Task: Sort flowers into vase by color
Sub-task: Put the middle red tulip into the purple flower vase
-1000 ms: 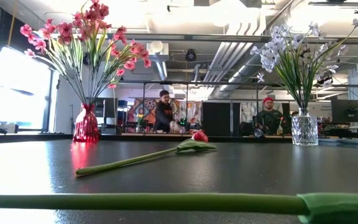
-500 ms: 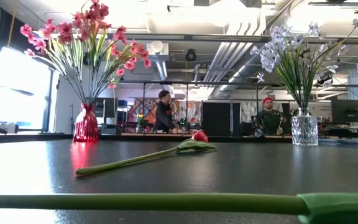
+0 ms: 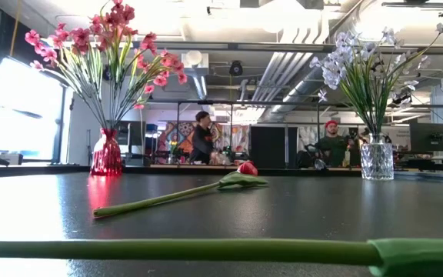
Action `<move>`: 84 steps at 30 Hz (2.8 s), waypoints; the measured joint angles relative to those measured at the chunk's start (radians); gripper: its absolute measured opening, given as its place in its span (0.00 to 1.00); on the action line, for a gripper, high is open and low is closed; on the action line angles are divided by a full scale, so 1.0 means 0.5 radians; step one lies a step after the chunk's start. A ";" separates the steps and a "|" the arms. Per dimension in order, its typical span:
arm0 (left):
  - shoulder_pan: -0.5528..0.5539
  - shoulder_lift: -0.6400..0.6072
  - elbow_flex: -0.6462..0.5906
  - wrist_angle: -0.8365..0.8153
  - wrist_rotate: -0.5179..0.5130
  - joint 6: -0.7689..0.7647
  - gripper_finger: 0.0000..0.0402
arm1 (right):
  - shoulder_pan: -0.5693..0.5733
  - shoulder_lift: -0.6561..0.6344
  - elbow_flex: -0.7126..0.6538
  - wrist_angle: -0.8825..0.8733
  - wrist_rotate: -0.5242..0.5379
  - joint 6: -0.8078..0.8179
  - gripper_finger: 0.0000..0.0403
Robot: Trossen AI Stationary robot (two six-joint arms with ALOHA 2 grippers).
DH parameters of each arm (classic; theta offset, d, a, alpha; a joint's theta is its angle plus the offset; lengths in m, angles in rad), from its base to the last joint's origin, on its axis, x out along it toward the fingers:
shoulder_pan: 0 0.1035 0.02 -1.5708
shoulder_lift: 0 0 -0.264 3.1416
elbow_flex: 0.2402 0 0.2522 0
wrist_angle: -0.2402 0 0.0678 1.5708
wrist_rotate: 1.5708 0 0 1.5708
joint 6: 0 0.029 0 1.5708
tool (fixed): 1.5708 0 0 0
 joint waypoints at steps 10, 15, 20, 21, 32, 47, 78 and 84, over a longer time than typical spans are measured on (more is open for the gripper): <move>0.010 0.000 0.000 -0.390 -0.061 -0.149 0.40 | 0.266 -0.153 0.000 -1.361 -0.007 1.232 0.00; 0.003 0.000 0.000 -0.455 -0.084 -0.179 0.41 | 0.384 -0.231 0.039 -1.805 -0.313 1.570 0.00; 0.002 0.000 0.000 -0.480 -0.086 -0.228 0.40 | 0.457 -0.235 0.342 -2.502 -0.682 1.718 0.00; -0.002 0.000 0.000 -0.479 -0.094 -0.235 0.40 | 0.473 -0.234 0.423 -2.644 -0.695 1.737 0.00; 0.000 -0.001 0.001 -0.479 -0.251 -0.405 0.40 | 0.783 -0.234 0.947 -3.300 -0.371 1.713 0.00; 0.128 -0.002 0.002 -0.322 -0.337 -0.496 0.40 | 1.313 -0.156 0.824 -3.441 -0.175 2.120 0.00; 0.326 -0.003 0.002 -0.103 -0.101 -0.434 0.40 | 1.511 0.388 0.790 -3.443 -0.178 2.719 0.00; 0.325 -0.003 0.002 -0.103 -0.098 -0.435 0.40 | 1.511 0.390 0.784 -3.444 -0.268 2.580 0.00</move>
